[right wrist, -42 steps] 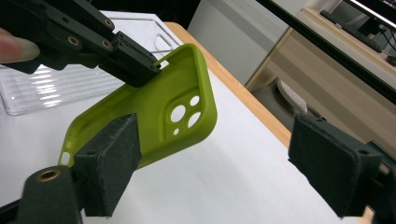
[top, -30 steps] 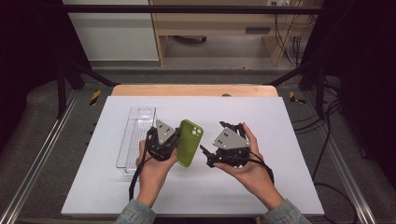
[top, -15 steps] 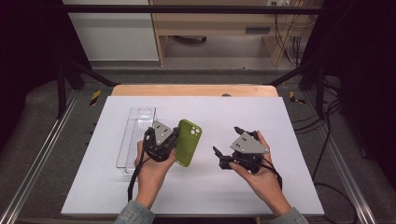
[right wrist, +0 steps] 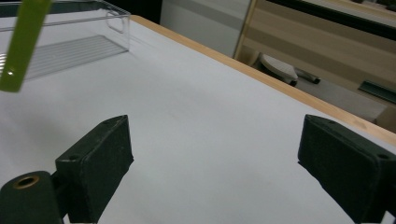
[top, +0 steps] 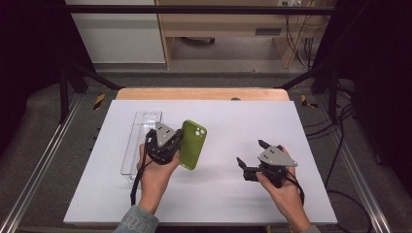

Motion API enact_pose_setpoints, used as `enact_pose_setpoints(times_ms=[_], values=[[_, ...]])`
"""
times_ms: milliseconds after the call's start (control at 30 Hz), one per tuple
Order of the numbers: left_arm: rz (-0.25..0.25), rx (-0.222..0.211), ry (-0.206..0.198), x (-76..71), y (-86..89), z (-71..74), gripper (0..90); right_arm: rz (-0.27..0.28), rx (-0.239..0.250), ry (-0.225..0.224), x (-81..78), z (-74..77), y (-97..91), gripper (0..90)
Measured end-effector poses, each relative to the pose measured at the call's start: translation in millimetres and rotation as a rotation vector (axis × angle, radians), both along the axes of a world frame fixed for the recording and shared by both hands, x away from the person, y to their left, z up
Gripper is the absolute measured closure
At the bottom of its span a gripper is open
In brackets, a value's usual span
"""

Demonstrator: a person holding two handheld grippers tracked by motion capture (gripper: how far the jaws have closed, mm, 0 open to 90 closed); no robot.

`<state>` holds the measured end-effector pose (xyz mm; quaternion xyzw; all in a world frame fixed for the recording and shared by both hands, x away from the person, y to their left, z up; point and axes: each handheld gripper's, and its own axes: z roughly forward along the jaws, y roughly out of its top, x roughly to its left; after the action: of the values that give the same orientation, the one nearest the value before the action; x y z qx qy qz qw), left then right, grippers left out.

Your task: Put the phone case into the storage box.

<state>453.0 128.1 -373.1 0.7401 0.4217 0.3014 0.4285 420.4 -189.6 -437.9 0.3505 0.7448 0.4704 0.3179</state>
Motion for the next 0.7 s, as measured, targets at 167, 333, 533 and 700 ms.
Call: enact_pose_setpoints(times_ms=[167, 333, 533, 700], values=[[0.004, -0.002, -0.002, 4.8, 4.9, 4.9, 87.1, -0.021, 0.016, 0.007, -5.9, -9.6, -15.2, 10.9], [0.01, 0.001, -0.011, 9.4, 9.4, 9.3, 87.1, -0.035, 0.022, 0.019, -11.1, -17.7, -24.3, 8.9], [0.029, 0.001, -0.018, 14.5, 15.1, 14.6, 87.1, -0.059, 0.094, 0.027, -16.1, -23.2, -38.9, 8.2], [0.042, 0.01, -0.026, 16.8, 18.9, 19.5, 87.1, -0.04, 0.11, 0.02, -15.8, -28.4, -50.0, 6.6]])
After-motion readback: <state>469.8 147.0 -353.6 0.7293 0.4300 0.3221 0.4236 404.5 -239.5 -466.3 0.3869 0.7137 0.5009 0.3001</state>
